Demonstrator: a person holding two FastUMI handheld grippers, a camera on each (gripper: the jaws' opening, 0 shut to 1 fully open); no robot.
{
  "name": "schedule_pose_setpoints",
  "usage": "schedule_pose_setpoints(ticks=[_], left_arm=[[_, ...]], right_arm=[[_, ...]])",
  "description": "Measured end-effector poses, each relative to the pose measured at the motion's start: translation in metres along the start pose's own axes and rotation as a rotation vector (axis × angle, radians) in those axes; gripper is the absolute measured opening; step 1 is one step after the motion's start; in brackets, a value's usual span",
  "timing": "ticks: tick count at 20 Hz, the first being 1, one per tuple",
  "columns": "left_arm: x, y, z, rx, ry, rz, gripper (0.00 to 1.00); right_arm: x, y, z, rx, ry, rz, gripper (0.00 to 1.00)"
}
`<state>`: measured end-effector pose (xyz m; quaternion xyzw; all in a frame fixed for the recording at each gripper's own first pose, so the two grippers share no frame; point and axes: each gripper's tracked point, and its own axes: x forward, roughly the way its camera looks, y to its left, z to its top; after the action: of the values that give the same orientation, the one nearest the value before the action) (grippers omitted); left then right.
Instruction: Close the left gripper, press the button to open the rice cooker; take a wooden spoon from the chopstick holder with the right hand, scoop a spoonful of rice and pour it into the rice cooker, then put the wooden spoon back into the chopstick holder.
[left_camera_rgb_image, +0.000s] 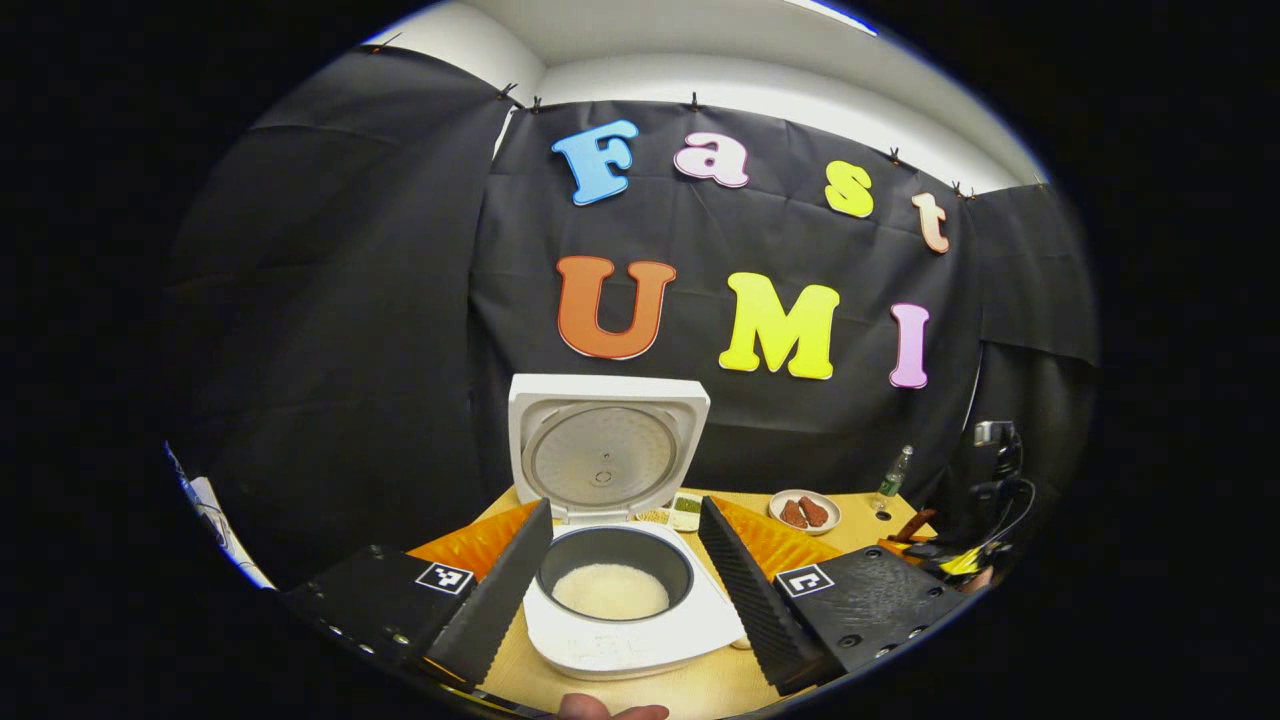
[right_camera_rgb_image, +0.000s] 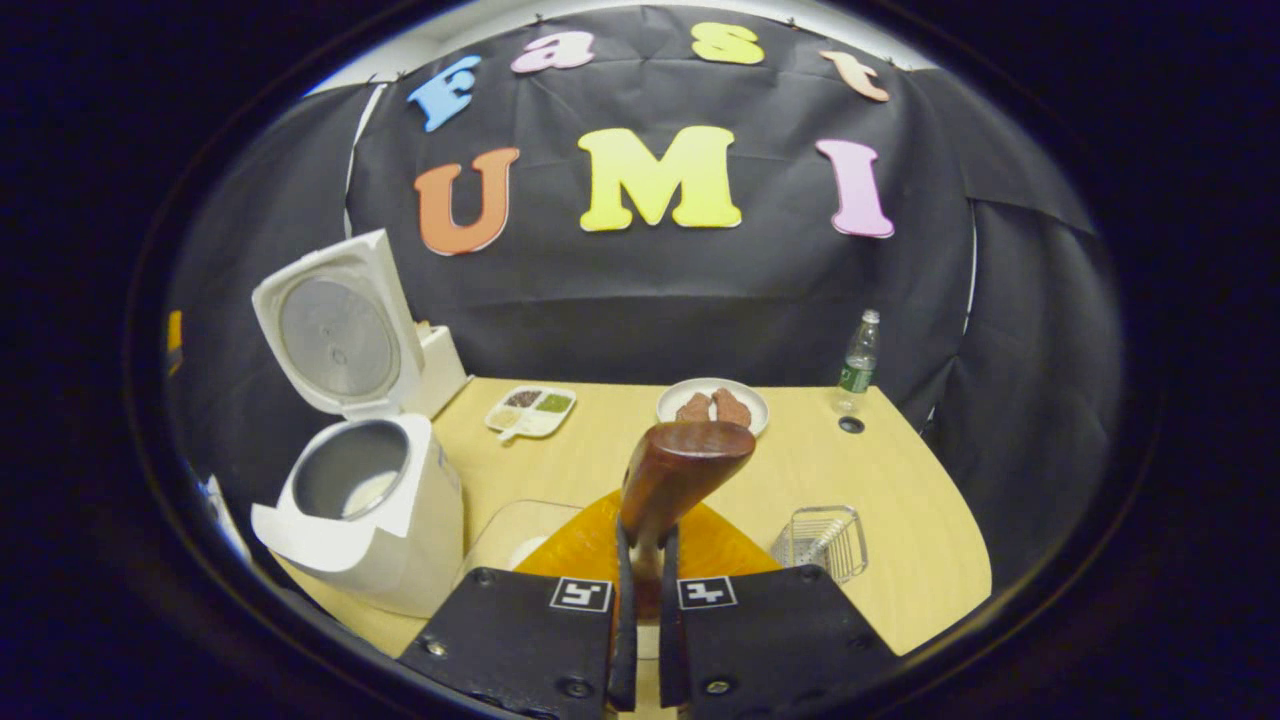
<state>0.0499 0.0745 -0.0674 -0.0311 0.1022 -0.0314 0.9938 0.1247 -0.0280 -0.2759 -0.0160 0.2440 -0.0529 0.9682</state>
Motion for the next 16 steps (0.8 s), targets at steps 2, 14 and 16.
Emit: schedule_pose_setpoints(ticks=[2,14,16], left_arm=[[-0.006,0.005,-0.006,0.000,0.020,0.010,0.94],[-0.019,0.034,-0.021,-0.005,0.076,0.093,0.94],[-0.019,0.035,-0.023,-0.007,0.081,0.098,0.94]], right_arm=[[0.017,0.005,-0.019,-0.032,0.018,-0.018,0.11],[0.050,0.083,-0.052,0.082,0.103,0.117,0.09],[0.048,0.100,-0.051,0.141,0.120,0.166,0.11]])
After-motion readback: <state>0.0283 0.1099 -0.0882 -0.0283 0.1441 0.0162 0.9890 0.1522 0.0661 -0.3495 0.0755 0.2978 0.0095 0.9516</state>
